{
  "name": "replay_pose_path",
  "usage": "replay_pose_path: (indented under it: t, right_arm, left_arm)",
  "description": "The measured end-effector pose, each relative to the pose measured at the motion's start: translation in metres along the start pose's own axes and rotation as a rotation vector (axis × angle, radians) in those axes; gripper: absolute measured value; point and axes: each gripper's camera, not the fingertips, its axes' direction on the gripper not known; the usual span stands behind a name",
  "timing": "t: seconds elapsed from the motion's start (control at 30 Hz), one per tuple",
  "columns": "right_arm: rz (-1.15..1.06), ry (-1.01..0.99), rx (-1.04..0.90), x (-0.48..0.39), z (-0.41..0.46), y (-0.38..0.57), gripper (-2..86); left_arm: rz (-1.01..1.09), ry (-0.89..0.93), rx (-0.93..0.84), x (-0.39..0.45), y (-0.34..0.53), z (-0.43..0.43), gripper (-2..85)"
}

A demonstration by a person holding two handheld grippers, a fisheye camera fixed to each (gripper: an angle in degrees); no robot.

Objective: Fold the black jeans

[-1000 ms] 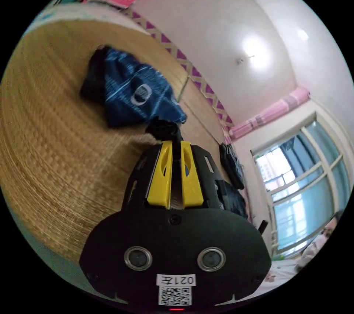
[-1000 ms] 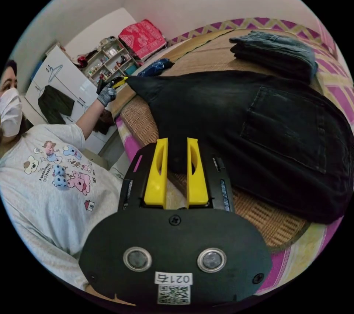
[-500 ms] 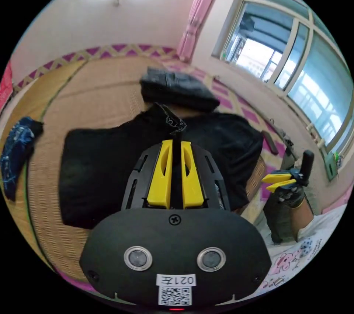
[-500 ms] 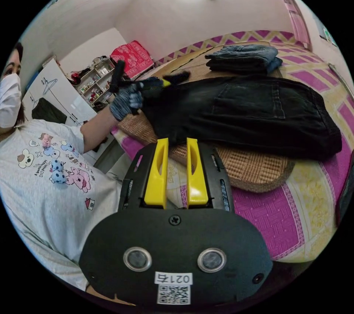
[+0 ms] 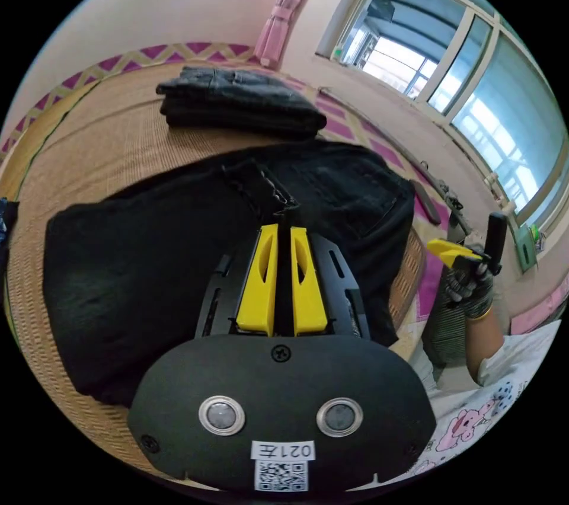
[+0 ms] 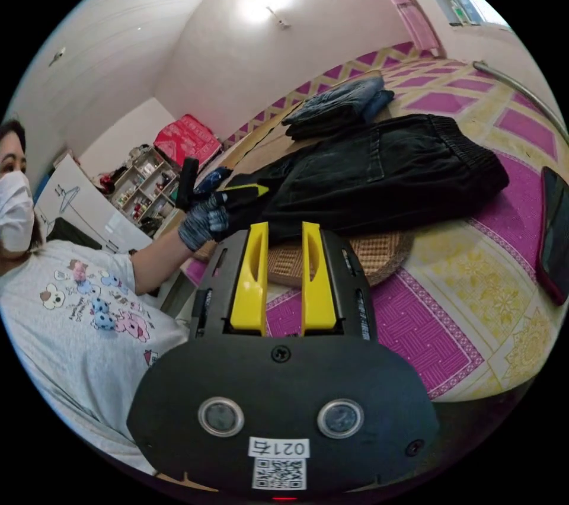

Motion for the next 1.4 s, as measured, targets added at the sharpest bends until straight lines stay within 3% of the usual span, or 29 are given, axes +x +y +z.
replay_pose_path:
  t: [0.13,0.2,0.3,0.37,0.53,0.83,0.97,1.13,1.27,1.4]
  right_arm:
    - [0.150,0.101,0.106,0.025,-0.027,-0.001,10.5]
    - [0.337,0.148,0.219,0.055,-0.048,0.002,11.7]
    - [0.534,0.128,0.288,0.094,-0.063,0.006,14.7]
    - [0.577,0.155,0.283,0.106,-0.068,0.002,16.1]
    - [0.641,0.147,0.277,0.128,-0.076,-0.010,16.4]
    - [0.731,-0.109,0.243,0.190,-0.067,-0.052,13.8]
    - [0.642,-0.166,0.057,0.189,-0.038,-0.085,10.6]
    - [0.482,-0.085,0.098,0.119,-0.052,-0.129,5.8]
    - [0.064,0.110,0.023,-0.050,-0.039,-0.202,5.7]
    - [-0.294,0.237,-0.090,-0.218,0.051,-0.235,5.9]
  left_arm:
    - [0.034,0.022,0.010,0.008,-0.001,-0.002,3.5]
    - [0.024,0.067,-0.043,0.005,0.001,0.010,4.3]
    - [0.036,0.179,0.026,0.002,0.008,-0.001,6.1]
    - [0.085,0.249,0.101,0.006,0.016,-0.018,6.5]
    - [0.107,0.232,0.144,0.003,0.036,-0.046,5.3]
    - [0.059,0.194,0.181,-0.021,0.073,-0.079,2.6]
    - [0.034,0.205,0.189,-0.029,0.083,-0.087,0.7]
    - [0.024,0.146,0.176,-0.040,0.096,-0.100,-0.6]
    - [0.002,0.132,0.190,-0.060,0.117,-0.119,-0.9]
    - [-0.028,0.131,0.211,-0.081,0.140,-0.137,-1.0]
